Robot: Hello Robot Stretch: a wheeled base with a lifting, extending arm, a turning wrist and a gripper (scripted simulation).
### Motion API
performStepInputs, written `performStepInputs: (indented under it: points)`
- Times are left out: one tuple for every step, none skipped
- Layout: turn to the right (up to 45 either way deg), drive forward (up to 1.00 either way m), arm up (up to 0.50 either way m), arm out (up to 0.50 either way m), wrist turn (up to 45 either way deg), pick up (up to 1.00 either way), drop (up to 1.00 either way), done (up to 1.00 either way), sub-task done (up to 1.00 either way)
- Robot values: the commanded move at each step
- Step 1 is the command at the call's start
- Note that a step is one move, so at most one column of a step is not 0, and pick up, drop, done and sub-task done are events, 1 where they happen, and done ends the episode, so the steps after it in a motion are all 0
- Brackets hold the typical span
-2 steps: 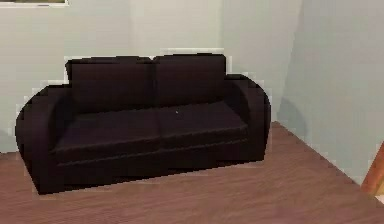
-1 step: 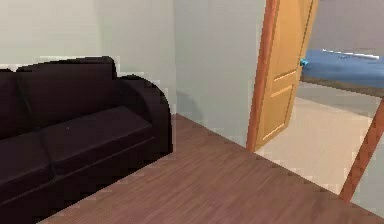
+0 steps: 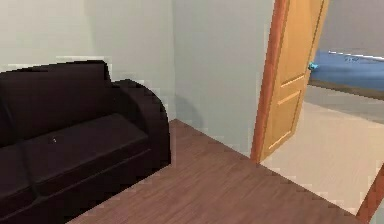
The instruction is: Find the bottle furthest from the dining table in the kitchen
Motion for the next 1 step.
performStepInputs:
  points:
    - [-45.0,0.0,0.0,0.0,0.0,0.0,0.0,0.0,0.0]
